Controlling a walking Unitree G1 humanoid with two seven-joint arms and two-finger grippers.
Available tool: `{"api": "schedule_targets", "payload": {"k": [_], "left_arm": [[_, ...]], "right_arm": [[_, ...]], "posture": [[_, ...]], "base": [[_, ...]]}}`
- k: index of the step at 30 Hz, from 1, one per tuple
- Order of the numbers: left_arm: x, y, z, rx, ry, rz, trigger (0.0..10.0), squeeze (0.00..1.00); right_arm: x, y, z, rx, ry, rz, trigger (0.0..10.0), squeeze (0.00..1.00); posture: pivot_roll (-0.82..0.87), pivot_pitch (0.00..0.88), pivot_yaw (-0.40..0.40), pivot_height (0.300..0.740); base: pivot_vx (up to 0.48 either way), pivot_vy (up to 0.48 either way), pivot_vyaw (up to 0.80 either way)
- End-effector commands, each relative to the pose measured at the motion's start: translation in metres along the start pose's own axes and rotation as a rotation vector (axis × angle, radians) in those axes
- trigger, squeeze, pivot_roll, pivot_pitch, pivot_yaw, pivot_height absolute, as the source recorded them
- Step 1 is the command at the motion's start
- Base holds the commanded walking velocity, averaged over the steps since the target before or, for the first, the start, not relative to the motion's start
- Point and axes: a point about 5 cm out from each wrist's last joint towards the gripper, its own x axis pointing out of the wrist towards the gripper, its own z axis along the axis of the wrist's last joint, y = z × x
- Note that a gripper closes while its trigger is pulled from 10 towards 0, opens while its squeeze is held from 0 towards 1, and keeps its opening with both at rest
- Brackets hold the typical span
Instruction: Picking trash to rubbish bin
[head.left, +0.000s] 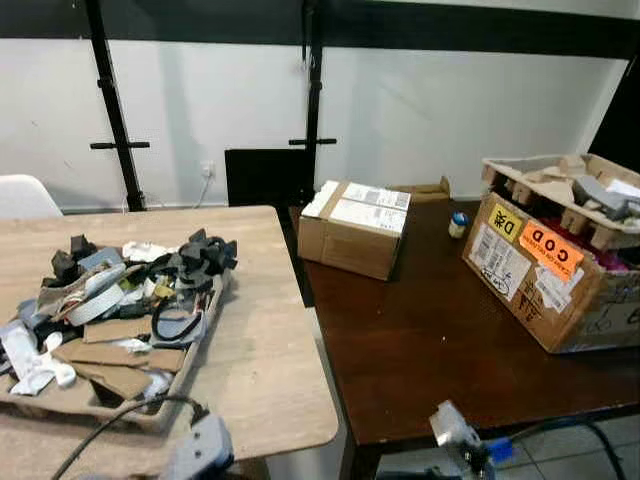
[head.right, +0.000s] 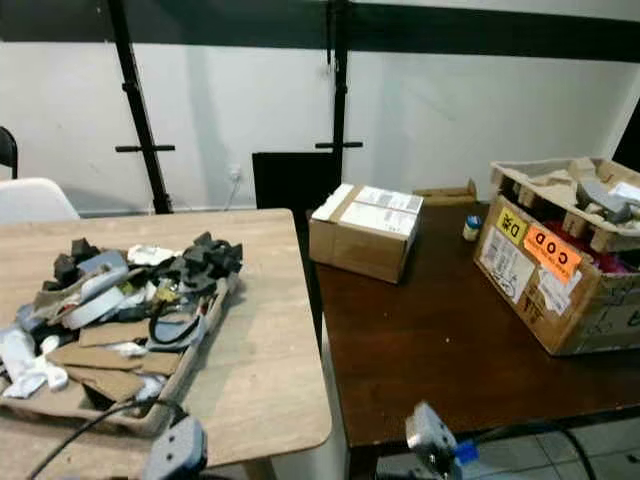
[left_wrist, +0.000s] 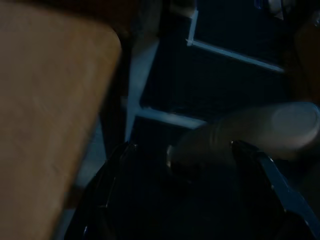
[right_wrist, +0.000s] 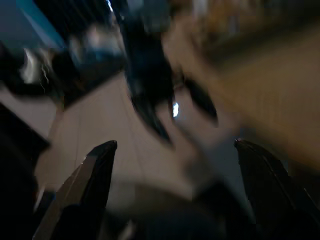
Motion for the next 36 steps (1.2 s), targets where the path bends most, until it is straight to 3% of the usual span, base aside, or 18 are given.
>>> {"api": "schedule_targets", "payload": {"k": [1, 5, 7, 9, 10, 12, 13, 14, 15, 17, 18, 22, 27, 29, 33, 34, 36], "left_arm": [[0.003, 0.011, 0.026, 0.015, -0.139, 0.095, 10.0, 0.0], [0.006, 0.028, 0.059, 0.05, -0.287, 0.215, 10.0, 0.0], [0.007, 0.035, 0.067, 0.066, -0.311, 0.274, 10.0, 0.0], [0.007, 0.052, 0.083, 0.122, -0.352, 0.42, 10.0, 0.0], [0.007, 0.052, 0.083, 0.122, -0.352, 0.42, 10.0, 0.0], [0.002, 0.082, 0.094, 0.187, -0.309, 0.695, 10.0, 0.0], [0.002, 0.082, 0.094, 0.187, -0.309, 0.695, 10.0, 0.0], [-0.002, 0.092, 0.097, 0.201, -0.289, 0.79, 10.0, 0.0], [-0.007, 0.101, 0.1, 0.209, -0.264, 0.875, 10.0, 0.65], [-0.007, 0.101, 0.1, 0.209, -0.264, 0.875, 10.0, 0.65], [-0.013, 0.108, 0.103, 0.19, -0.267, 0.94, 10.0, 1.0], [-0.027, 0.119, 0.112, 0.168, -0.266, 1.035, 10.0, 1.0], [-0.039, 0.123, 0.114, 0.188, -0.179, 0.982, 10.0, 1.0], [-0.059, 0.132, 0.114, 0.184, -0.099, 1.084, 10.0, 1.0], [-0.073, 0.139, 0.112, 0.121, -0.059, 1.17, 10.0, 1.0], [-0.076, 0.141, 0.111, 0.101, -0.029, 1.198, 10.0, 0.0], [-0.078, 0.142, 0.11, 0.094, -0.006, 1.226, 10.0, 0.0]], "right_arm": [[0.005, -0.008, 0.029, -0.045, -0.143, -0.081, 10.0, 0.0], [0.011, -0.034, 0.055, -0.085, -0.273, -0.267, 10.0, 0.0], [0.012, -0.041, 0.059, -0.082, -0.275, -0.318, 10.0, 0.0], [0.016, -0.062, 0.06, -0.107, -0.249, -0.484, 10.0, 0.0], [0.016, -0.062, 0.06, -0.107, -0.249, -0.484, 10.0, 0.0], [0.023, -0.079, 0.06, -0.118, -0.242, -0.63, 10.0, 0.0], [0.023, -0.079, 0.06, -0.118, -0.242, -0.63, 10.0, 0.0], [0.025, -0.083, 0.06, -0.12, -0.241, -0.672, 10.0, 0.0], [0.028, -0.087, 0.061, -0.128, -0.233, -0.717, 10.0, 0.0], [0.028, -0.087, 0.061, -0.128, -0.233, -0.717, 10.0, 0.0], [0.03, -0.091, 0.062, -0.131, -0.23, -0.759, 10.0, 0.0], [0.039, -0.098, 0.061, -0.13, -0.218, -0.811, 10.0, 0.0], [0.041, -0.101, 0.058, -0.135, -0.205, -0.827, 10.0, 0.0], [0.04, -0.101, 0.057, -0.12, -0.206, -0.821, 10.0, 0.0], [0.04, -0.1, 0.056, -0.123, -0.191, -0.801, 10.0, 0.0], [0.042, -0.1, 0.055, -0.131, -0.178, -0.793, 10.0, 0.0], [0.043, -0.1, 0.054, -0.137, -0.17, -0.789, 10.0, 0.0]], "posture": [[-0.05, 0.101, -0.018, 0.74], [-0.05, 0.102, -0.019, 0.74], [-0.05, 0.102, -0.019, 0.74], [-0.06, 0.102, -0.018, 0.74], [-0.06, 0.102, -0.018, 0.74], [-0.05, 0.106, -0.019, 0.74], [-0.05, 0.106, -0.019, 0.74], [-0.05, 0.106, -0.019, 0.74], [-0.05, 0.111, -0.018, 0.74], [-0.05, 0.111, -0.018, 0.74], [-0.05, 0.116, -0.02, 0.74], [-0.05, 0.126, -0.016, 0.74], [-0.05, 0.13, -0.015, 0.74], [-0.05, 0.13, -0.015, 0.74], [-0.05, 0.134, -0.022, 0.74], [-0.05, 0.135, -0.022, 0.74], [-0.05, 0.136, -0.022, 0.74]], "base": [[0.0, 0.0, 0.0], [0.0, 0.0, 0.0], [0.0, 0.0, 0.0], [0.0, 0.0, 0.0], [0.0, 0.0, 0.0], [0.0, 0.0, 0.0], [0.0, 0.0, 0.0], [0.0, 0.0, 0.0], [0.0, 0.0, 0.0], [0.0, 0.0, 0.0], [0.0, 0.0, 0.0], [0.0, 0.0, 0.0], [0.0, 0.0, 0.0], [0.0, 0.0, 0.0], [0.0, 0.0, 0.0], [0.0, 0.0, 0.0], [0.0, 0.0, 0.0]]}}
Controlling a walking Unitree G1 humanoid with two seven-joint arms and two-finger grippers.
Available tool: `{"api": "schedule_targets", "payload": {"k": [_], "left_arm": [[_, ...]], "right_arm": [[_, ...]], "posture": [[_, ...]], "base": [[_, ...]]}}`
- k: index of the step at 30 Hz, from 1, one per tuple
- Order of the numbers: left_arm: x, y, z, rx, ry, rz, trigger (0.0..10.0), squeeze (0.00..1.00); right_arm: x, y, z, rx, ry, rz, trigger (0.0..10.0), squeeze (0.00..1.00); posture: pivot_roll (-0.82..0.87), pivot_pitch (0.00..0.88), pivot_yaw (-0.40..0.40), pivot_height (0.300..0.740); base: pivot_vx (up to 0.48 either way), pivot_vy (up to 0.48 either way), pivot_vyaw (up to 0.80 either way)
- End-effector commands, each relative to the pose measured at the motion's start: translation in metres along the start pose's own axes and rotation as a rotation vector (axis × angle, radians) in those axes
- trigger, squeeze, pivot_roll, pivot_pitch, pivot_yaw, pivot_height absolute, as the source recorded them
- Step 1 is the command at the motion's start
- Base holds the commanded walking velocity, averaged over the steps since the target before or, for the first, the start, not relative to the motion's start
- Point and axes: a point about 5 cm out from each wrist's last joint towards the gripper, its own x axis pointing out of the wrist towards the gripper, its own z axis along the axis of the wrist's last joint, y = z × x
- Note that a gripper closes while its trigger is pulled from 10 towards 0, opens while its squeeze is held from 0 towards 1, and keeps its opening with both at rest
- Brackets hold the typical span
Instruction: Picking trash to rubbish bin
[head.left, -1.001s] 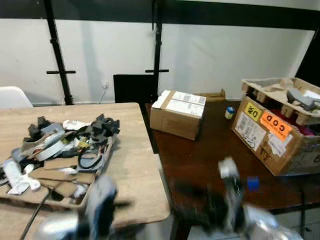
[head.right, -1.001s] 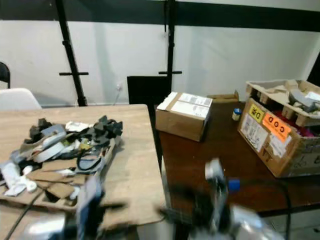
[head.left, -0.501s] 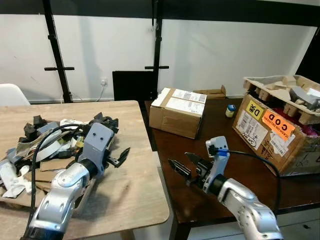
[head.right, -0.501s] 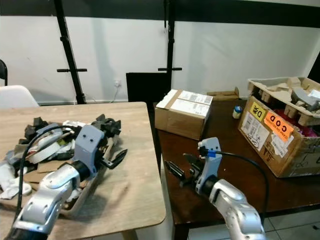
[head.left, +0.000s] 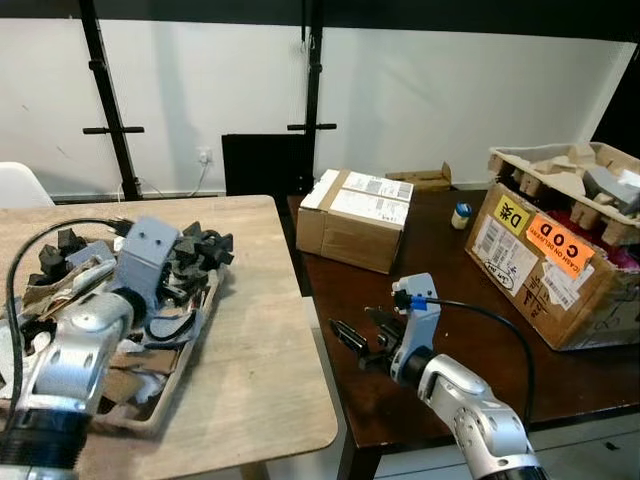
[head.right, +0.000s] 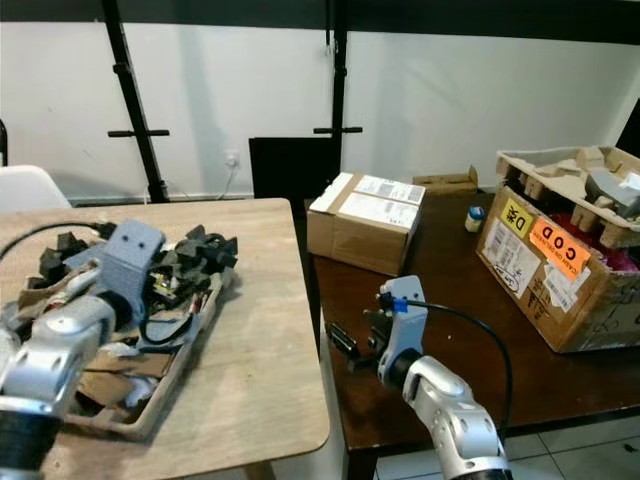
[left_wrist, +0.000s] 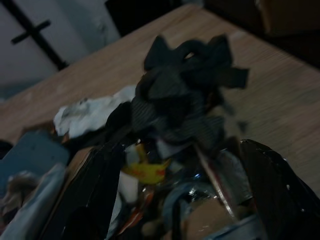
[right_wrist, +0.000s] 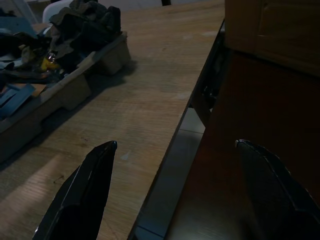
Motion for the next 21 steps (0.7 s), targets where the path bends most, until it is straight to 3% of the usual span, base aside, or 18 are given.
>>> {"api": "schedule_targets", "payload": {"k": [1, 6, 13, 21], "left_arm": [[-0.001, 0.008, -0.007, 0.025, 0.072, 0.053, 10.0, 0.0], [-0.001, 0.01, -0.012, 0.001, 0.122, 0.055, 10.0, 0.0], [-0.008, 0.011, -0.017, -0.118, 0.265, 0.031, 10.0, 0.0], [-0.011, 0.006, -0.022, -0.091, 0.356, 0.006, 10.0, 0.0]], "right_arm": [[0.0, 0.001, -0.005, -0.011, 0.024, 0.011, 10.0, 0.0], [0.001, 0.001, -0.006, -0.029, 0.027, 0.014, 10.0, 0.0], [-0.002, -0.003, -0.006, -0.06, 0.04, 0.023, 10.0, 0.0], [-0.001, -0.005, -0.005, -0.075, 0.046, 0.022, 10.0, 0.0]], "posture": [[-0.05, 0.136, -0.022, 0.74], [-0.05, 0.136, -0.018, 0.74], [-0.05, 0.139, -0.022, 0.74], [-0.05, 0.139, -0.023, 0.74]], "base": [[0.0, 0.0, 0.0], [0.0, 0.0, 0.0], [0.0, 0.0, 0.0], [0.0, 0.0, 0.0]]}}
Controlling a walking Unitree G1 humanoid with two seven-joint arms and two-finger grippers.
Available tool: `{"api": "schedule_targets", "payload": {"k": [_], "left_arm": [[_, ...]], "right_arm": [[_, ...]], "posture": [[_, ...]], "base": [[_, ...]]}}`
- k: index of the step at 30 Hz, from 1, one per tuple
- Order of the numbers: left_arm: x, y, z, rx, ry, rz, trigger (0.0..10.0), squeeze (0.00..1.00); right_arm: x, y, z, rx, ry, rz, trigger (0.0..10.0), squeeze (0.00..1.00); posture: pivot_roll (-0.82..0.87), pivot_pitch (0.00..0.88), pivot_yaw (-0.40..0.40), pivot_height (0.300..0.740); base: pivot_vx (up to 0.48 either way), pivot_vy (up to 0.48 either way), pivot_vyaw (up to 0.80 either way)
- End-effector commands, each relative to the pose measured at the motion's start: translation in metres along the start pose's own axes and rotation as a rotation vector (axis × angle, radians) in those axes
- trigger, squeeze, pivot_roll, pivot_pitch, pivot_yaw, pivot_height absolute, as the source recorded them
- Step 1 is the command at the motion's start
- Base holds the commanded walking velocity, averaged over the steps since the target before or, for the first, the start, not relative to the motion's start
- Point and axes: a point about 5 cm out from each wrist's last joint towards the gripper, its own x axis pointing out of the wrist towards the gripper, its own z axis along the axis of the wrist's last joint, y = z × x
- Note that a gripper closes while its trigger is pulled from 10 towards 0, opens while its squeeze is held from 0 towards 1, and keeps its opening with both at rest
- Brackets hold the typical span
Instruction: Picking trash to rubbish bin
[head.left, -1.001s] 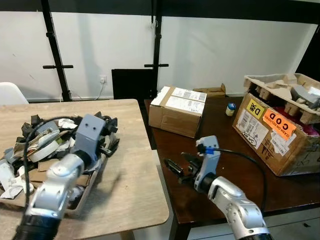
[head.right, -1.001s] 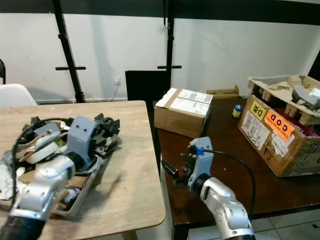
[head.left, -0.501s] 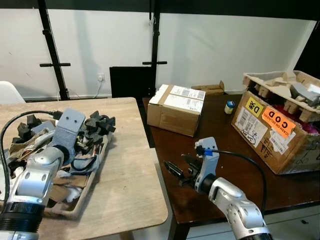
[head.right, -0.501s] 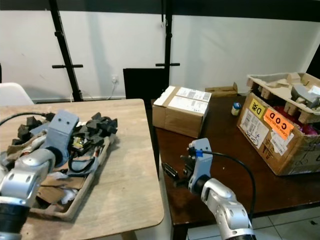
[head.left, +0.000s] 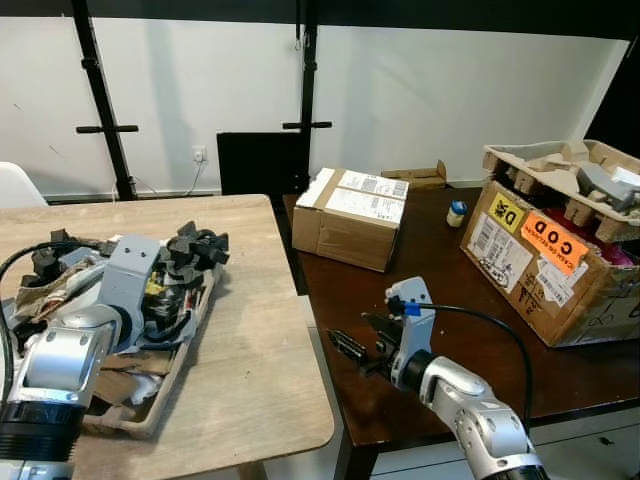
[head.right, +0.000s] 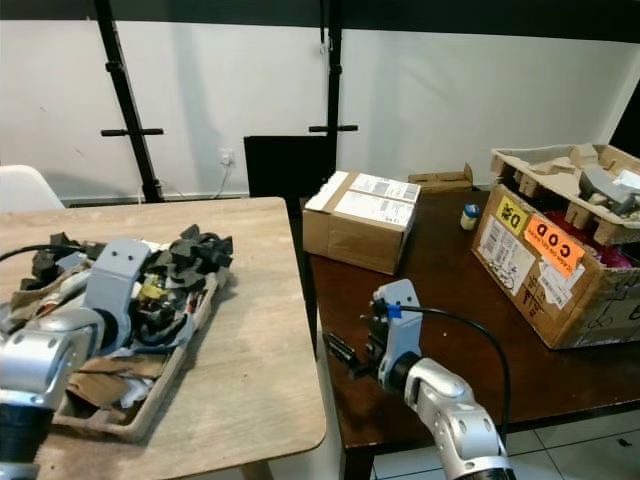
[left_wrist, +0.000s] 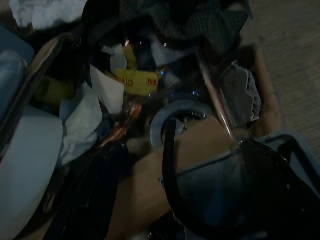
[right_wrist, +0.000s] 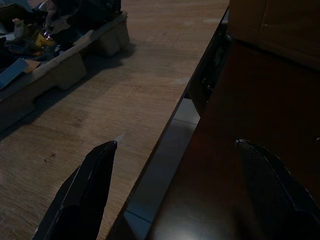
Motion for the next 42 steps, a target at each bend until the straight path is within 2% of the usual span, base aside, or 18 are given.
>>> {"api": "schedule_targets", "payload": {"k": [1, 2, 3, 15, 18, 19, 20, 27, 30, 31, 33, 34, 36, 37, 38, 40, 41, 42], "left_arm": [[-0.001, 0.004, -0.001, 0.024, 0.034, 0.017, 10.0, 0.0], [-0.001, 0.004, -0.003, 0.017, 0.048, 0.019, 9.1, 0.0], [-0.001, 0.003, -0.004, 0.012, 0.063, 0.017, 0.2, 0.0], [-0.005, 0.005, 0.005, 0.012, 0.041, 0.032, 0.0, 0.0], [-0.006, 0.013, 0.022, -0.017, -0.075, 0.095, 0.0, 0.0], [-0.006, 0.013, 0.022, -0.017, -0.075, 0.095, 0.0, 0.0], [-0.008, 0.016, 0.031, -0.03, -0.148, 0.119, 0.0, 0.0], [-0.014, 0.022, 0.048, -0.068, -0.282, 0.145, 0.0, 0.0], [-0.019, 0.024, 0.06, -0.161, -0.388, 0.112, 0.0, 0.0], [-0.019, 0.024, 0.06, -0.161, -0.388, 0.112, 0.0, 0.0], [-0.024, 0.018, 0.07, -0.262, -0.484, -0.014, 0.0, 0.0], [-0.024, 0.018, 0.07, -0.262, -0.484, -0.014, 0.0, 0.0], [-0.029, 0.006, 0.076, -0.291, -0.543, -0.182, 0.0, 0.0], [-0.034, -0.005, 0.078, -0.266, -0.558, -0.295, 0.0, 0.0], [-0.034, -0.005, 0.078, -0.266, -0.558, -0.295, 0.0, 0.0], [-0.047, -0.026, 0.077, -0.209, -0.591, -0.522, 0.0, 0.0], [-0.047, -0.026, 0.077, -0.209, -0.591, -0.522, 0.0, 0.0], [-0.054, -0.036, 0.076, -0.184, -0.608, -0.626, 0.0, 0.0]], "right_arm": [[0.0, -0.002, -0.001, -0.009, 0.002, -0.003, 10.0, 0.0], [0.0, -0.002, -0.001, -0.01, 0.003, -0.001, 10.0, 0.0], [0.0, -0.001, -0.002, -0.012, 0.003, 0.001, 10.0, 0.0], [-0.001, -0.003, -0.003, -0.012, 0.005, -0.006, 10.0, 0.0], [0.0, -0.004, -0.002, -0.01, 0.0, -0.018, 10.0, 0.0], [0.0, -0.004, -0.002, -0.01, 0.0, -0.018, 10.0, 0.0], [0.0, -0.005, -0.002, -0.009, -0.001, -0.021, 10.0, 0.0], [0.0, -0.006, -0.001, -0.007, -0.004, -0.026, 10.0, 0.0], [0.0, -0.006, 0.0, -0.003, -0.007, -0.029, 10.0, 0.0], [0.0, -0.006, 0.0, -0.003, -0.007, -0.029, 10.0, 0.0], [0.0, -0.006, 0.0, -0.001, -0.009, -0.03, 10.0, 0.0], [0.0, -0.006, 0.0, -0.001, -0.009, -0.03, 10.0, 0.0], [0.0, -0.006, 0.0, 0.0, -0.01, -0.03, 10.0, 0.0], [0.0, -0.006, -0.001, 0.002, -0.01, -0.029, 10.0, 0.0], [0.0, -0.006, -0.001, 0.002, -0.01, -0.029, 10.0, 0.0], [0.0, -0.005, -0.001, 0.004, -0.01, -0.027, 10.0, 0.0], [0.0, -0.005, -0.001, 0.004, -0.01, -0.027, 10.0, 0.0], [0.0, -0.005, -0.001, 0.005, -0.01, -0.026, 10.0, 0.0]], "posture": [[-0.05, 0.138, -0.022, 0.74], [-0.05, 0.138, -0.022, 0.74], [-0.05, 0.138, -0.022, 0.74], [-0.05, 0.138, -0.018, 0.74], [-0.05, 0.137, -0.018, 0.74], [-0.05, 0.137, -0.018, 0.74], [-0.05, 0.138, -0.018, 0.74], [-0.05, 0.137, -0.018, 0.74], [-0.05, 0.137, -0.017, 0.74], [-0.05, 0.137, -0.017, 0.74], [-0.05, 0.136, -0.018, 0.74], [-0.05, 0.136, -0.018, 0.74], [-0.05, 0.137, -0.018, 0.74], [-0.05, 0.137, -0.018, 0.74], [-0.05, 0.137, -0.018, 0.74], [-0.05, 0.137, -0.017, 0.74], [-0.05, 0.137, -0.017, 0.74], [-0.05, 0.137, -0.017, 0.74]], "base": [[0.0, 0.0, 0.0], [0.0, 0.0, 0.0], [0.0, 0.0, 0.0], [0.0, 0.0, 0.0], [0.0, 0.0, 0.0], [0.0, 0.0, 0.0], [0.0, 0.0, 0.0], [0.0, 0.0, 0.0], [0.0, 0.0, 0.0], [0.0, 0.0, 0.0], [0.0, 0.0, 0.0], [0.0, 0.0, 0.0], [0.0, 0.0, 0.0], [0.0, 0.0, 0.0], [0.0, 0.0, 0.0], [0.0, 0.0, 0.0], [0.0, 0.0, 0.0], [0.0, 0.0, 0.0]]}}
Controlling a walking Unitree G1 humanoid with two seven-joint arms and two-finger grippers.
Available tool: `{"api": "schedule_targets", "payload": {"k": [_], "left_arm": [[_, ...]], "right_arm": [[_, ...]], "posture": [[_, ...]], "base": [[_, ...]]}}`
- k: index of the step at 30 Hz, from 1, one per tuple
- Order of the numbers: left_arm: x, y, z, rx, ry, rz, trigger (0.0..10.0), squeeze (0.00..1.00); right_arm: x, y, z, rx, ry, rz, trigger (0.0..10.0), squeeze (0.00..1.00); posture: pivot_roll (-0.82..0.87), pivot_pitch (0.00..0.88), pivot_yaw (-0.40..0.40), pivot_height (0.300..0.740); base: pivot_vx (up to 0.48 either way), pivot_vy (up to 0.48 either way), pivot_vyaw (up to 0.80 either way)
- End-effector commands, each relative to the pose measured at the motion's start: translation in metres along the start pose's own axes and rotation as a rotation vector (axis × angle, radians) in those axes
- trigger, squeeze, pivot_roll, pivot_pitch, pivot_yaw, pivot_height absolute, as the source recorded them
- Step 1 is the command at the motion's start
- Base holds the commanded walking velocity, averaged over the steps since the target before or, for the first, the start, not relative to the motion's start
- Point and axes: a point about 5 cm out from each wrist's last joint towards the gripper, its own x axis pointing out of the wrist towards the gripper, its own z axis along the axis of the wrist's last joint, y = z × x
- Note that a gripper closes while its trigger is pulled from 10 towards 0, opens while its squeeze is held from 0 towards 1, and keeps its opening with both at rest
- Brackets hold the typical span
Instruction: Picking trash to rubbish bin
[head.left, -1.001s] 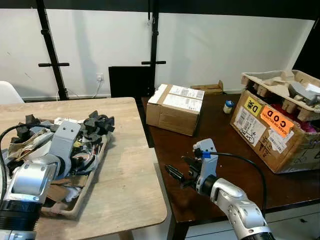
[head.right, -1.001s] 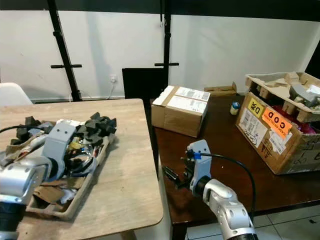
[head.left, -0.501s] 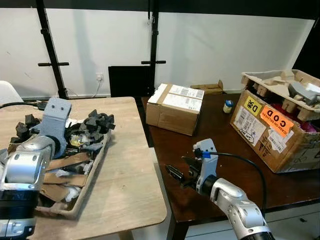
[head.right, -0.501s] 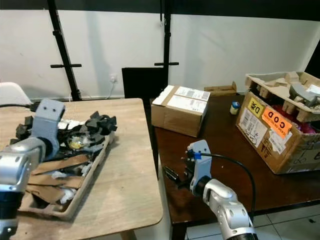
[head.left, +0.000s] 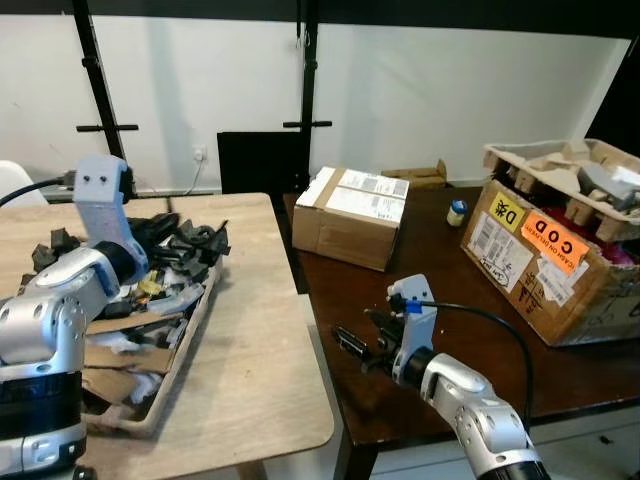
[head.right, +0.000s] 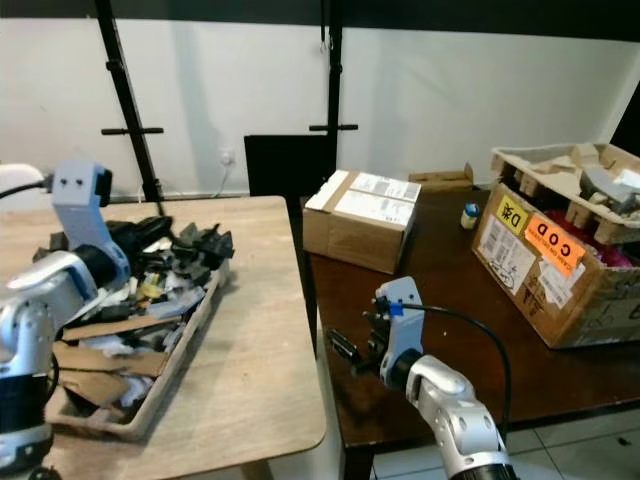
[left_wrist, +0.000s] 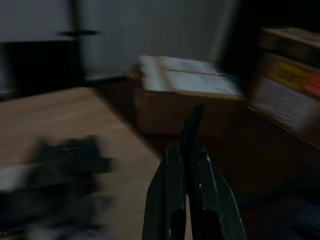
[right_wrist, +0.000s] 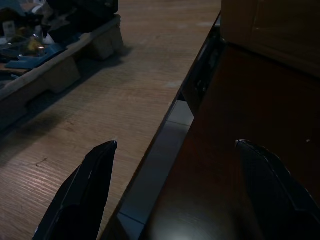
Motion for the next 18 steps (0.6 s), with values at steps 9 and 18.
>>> {"api": "schedule_targets", "payload": {"k": [9, 18], "left_arm": [[-0.01, -0.043, -0.016, -0.064, 0.058, -0.384, 0.0, 0.0], [-0.019, -0.062, -0.027, -0.114, 0.124, -0.576, 0.0, 0.0]], "right_arm": [[-0.002, -0.001, -0.004, 0.011, 0.005, -0.009, 10.0, 0.0], [-0.009, -0.004, -0.005, 0.062, -0.009, -0.004, 10.0, 0.0]], "posture": [[-0.05, 0.123, -0.016, 0.74], [-0.06, 0.117, -0.014, 0.74]], "base": [[0.0, 0.0, 0.0], [0.0, 0.0, 0.0]]}}
